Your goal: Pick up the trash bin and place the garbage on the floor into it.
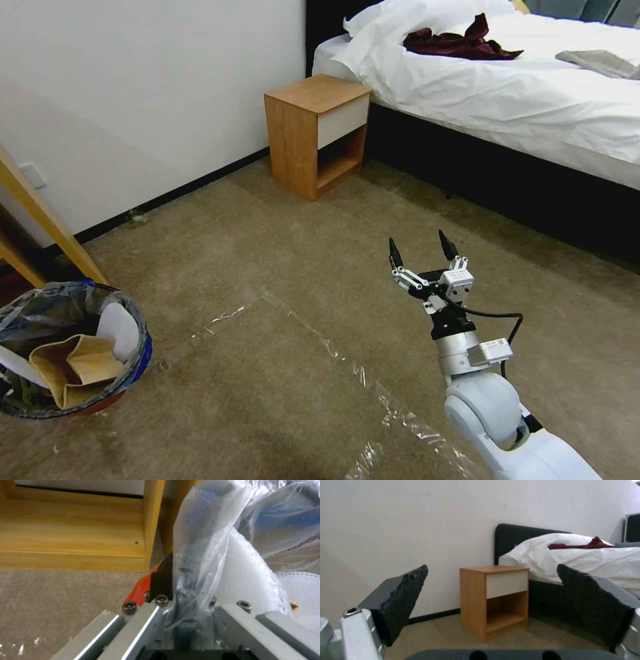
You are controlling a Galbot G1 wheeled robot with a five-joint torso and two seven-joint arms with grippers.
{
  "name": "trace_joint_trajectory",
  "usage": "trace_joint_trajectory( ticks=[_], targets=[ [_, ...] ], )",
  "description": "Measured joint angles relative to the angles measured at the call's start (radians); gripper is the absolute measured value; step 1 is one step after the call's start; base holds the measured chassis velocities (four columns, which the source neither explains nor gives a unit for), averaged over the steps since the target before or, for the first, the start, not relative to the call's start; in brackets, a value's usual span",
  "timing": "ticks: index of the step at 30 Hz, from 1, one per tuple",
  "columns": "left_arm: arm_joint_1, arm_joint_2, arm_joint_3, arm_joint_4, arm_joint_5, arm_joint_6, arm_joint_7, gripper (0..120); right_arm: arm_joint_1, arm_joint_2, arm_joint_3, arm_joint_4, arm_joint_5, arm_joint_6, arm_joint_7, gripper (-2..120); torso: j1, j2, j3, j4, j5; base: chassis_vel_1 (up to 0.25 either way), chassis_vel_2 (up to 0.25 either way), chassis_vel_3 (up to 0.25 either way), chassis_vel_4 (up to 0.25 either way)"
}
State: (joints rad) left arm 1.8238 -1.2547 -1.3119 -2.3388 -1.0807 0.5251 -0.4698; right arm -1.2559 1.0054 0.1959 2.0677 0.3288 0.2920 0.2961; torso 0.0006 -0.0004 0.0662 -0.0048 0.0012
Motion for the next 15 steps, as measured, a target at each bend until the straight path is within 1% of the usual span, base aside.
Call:
trace_joint_trajectory(
  ticks=[8,15],
  targets=[
    [0.007,0.0,-0.001,-0.003,0.001,-0.002,0.0,1,0.001,0.0,-0.007,0.0,-0.001,0.001,0.0,99,0.0,0.0,0.0,-0.0003,0.0001,-0.094,0.084,0.068,-0.093],
    [0.01,0.001,-0.003,-0.004,0.001,-0.003,0.001,1,0.005,-0.001,-0.016,-0.001,-0.003,0.002,-0.001,99,0.0,0.0,0.0,-0.0001,0.0002,-0.076,0.072,0.086,-0.071]
  ],
)
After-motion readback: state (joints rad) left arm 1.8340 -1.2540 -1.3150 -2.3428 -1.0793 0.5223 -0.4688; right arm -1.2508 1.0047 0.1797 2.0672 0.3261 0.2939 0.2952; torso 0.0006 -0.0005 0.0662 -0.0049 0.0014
